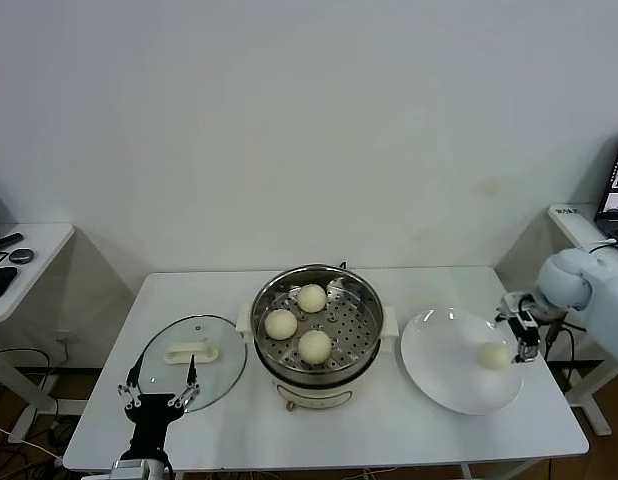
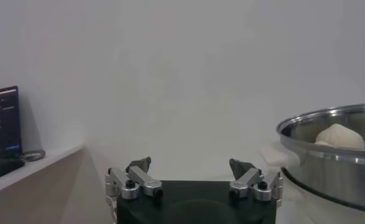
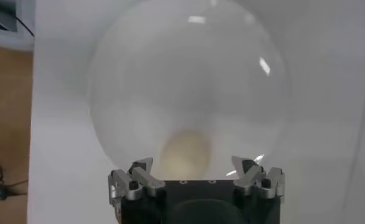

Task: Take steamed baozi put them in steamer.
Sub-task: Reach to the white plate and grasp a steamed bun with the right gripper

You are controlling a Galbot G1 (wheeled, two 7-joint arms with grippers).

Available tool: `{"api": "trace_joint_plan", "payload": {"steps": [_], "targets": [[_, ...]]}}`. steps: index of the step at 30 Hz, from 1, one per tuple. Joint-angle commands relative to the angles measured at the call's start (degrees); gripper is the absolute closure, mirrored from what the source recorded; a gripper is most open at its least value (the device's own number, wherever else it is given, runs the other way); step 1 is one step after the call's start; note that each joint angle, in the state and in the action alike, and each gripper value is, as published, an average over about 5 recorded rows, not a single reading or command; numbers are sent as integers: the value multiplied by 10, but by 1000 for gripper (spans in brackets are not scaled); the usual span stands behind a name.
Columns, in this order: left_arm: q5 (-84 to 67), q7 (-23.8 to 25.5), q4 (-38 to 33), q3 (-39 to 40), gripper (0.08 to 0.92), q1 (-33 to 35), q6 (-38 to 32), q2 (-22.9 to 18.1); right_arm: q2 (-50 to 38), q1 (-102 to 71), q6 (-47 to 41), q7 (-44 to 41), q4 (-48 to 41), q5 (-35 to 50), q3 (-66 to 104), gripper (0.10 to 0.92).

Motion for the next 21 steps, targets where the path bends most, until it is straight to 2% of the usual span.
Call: {"api": "trace_joint_plan", "payload": {"steps": [1, 8, 16, 19, 21], "targets": [[2, -1, -1, -1, 177, 1, 0, 0, 42, -102, 7, 14, -98, -61, 108, 203], [3, -1, -1, -5, 177, 2, 0, -1, 92, -103, 12, 28, -143, -70, 122, 203], [3, -1, 0, -7, 177, 2, -1, -1, 112, -103, 9, 31, -151, -70, 120, 205], [4, -1, 1, -7, 177, 1, -1, -2, 113, -102, 9, 33, -152, -70, 120, 238], [4, -1, 0, -6, 177, 2, -1, -2, 114, -102, 8, 34, -152, -70, 119, 288]]}}
